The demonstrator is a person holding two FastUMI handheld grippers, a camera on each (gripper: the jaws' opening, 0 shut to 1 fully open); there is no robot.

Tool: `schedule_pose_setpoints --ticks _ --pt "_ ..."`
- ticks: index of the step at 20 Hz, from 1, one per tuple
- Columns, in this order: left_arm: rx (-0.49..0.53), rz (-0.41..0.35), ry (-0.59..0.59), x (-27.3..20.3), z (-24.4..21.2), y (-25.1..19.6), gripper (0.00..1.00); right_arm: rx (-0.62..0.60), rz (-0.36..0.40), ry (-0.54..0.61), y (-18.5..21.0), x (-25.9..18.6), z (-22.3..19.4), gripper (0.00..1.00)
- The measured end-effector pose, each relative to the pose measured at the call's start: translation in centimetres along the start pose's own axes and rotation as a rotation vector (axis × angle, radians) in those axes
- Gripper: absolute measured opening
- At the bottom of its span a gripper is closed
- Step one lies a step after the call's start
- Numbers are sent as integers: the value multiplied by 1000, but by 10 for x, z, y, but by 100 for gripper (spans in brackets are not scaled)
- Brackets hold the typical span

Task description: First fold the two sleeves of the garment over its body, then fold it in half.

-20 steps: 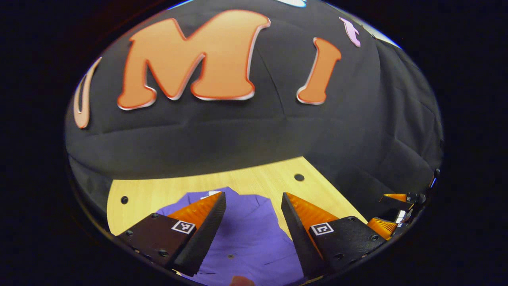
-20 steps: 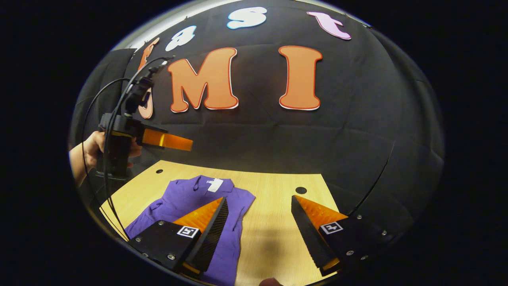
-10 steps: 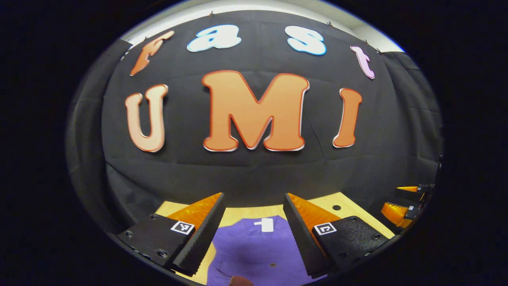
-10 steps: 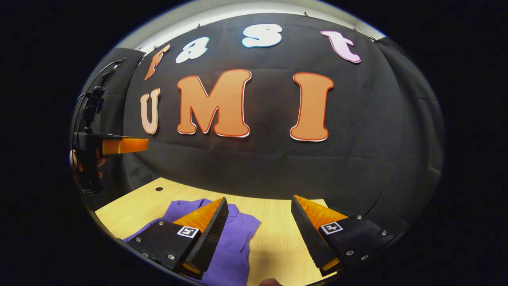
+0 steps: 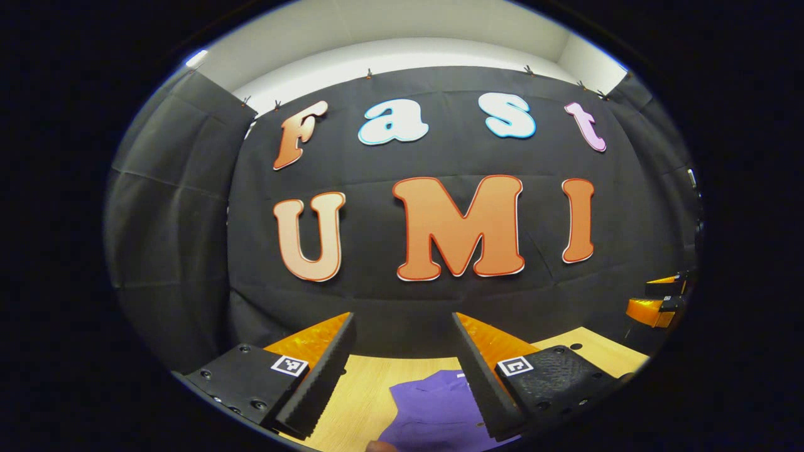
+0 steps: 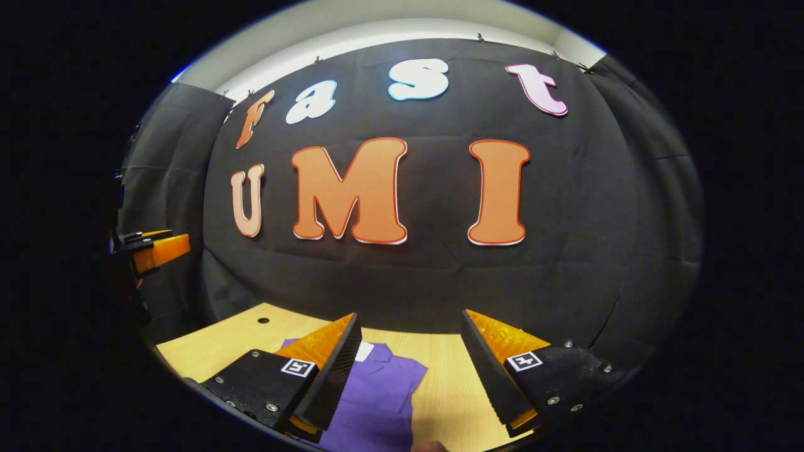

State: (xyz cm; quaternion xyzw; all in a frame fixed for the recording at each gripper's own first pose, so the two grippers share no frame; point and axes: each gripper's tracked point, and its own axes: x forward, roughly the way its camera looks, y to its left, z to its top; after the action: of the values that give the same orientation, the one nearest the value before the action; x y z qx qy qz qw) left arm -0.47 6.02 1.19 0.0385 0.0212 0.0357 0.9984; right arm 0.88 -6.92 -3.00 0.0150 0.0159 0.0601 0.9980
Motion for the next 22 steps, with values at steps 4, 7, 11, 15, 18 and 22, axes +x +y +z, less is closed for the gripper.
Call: schedule_pose_setpoints --ticks 4,7,11,15,18,22 --pt "71 3 158 -19 -65 15 93 -30 -7 206 -1 -21 -66 95" --pt "128 -13 296 -36 -121 20 93 -18 -4 378 5 -42 -121 95" --pt "172 -53 464 -54 -187 27 94 -37 25 580 21 -69 -191 96" --pt "176 -102 670 -82 -257 31 94 -37 34 771 23 -100 -252 96" --pt "156 -76 879 -116 -315 44 95 13 28 924 27 -132 -293 96" --pt "123 -75 1045 -140 -352 51 96 39 30 1047 28 -153 -333 96"
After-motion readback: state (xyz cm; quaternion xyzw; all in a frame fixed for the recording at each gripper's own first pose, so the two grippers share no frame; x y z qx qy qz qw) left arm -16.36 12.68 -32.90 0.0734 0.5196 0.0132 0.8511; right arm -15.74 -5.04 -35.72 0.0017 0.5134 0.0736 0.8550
